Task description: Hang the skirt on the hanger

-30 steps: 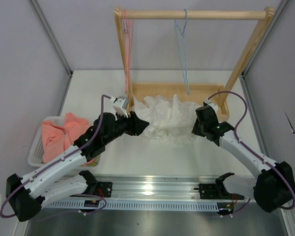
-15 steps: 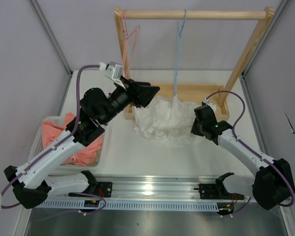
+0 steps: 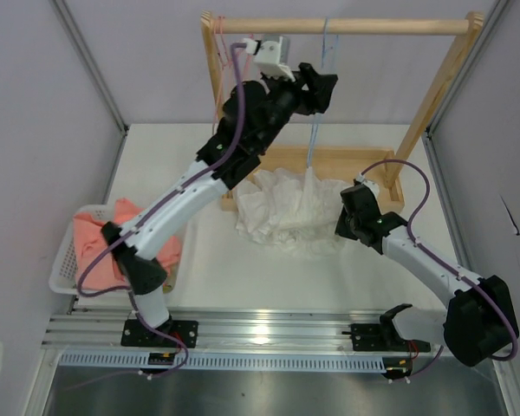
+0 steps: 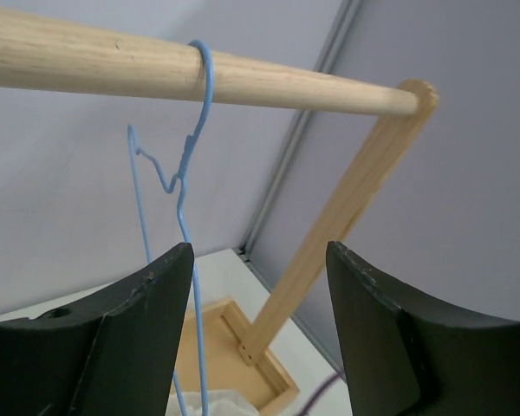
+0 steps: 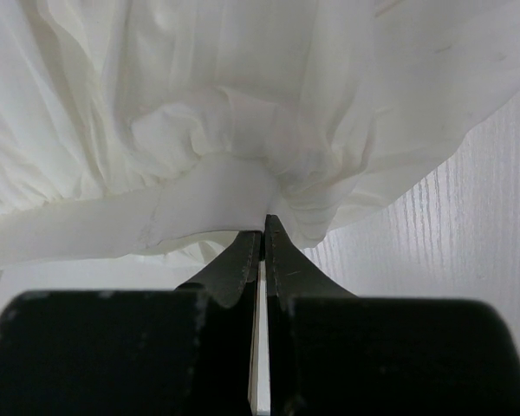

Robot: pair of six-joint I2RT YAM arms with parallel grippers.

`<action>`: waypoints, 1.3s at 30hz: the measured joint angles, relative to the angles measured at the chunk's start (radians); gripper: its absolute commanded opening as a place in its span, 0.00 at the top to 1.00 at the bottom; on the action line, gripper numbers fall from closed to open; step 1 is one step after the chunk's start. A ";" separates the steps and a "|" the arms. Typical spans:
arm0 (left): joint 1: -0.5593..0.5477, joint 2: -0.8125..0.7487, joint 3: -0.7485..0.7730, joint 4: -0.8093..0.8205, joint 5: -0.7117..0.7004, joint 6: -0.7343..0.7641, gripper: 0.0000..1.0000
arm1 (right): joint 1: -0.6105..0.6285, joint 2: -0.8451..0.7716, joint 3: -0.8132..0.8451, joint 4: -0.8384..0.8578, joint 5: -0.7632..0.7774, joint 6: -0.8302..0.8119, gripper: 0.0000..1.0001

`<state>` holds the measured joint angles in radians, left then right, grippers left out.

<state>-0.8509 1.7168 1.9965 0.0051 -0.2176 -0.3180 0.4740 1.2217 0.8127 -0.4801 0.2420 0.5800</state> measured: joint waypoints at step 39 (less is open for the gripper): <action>0.040 0.371 0.362 0.094 -0.201 0.267 0.99 | 0.007 0.009 0.000 -0.001 -0.016 -0.001 1.00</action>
<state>-0.8112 2.0876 2.3585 0.0990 -0.4183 -0.0505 0.4812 1.2308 0.8131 -0.4808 0.2264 0.5793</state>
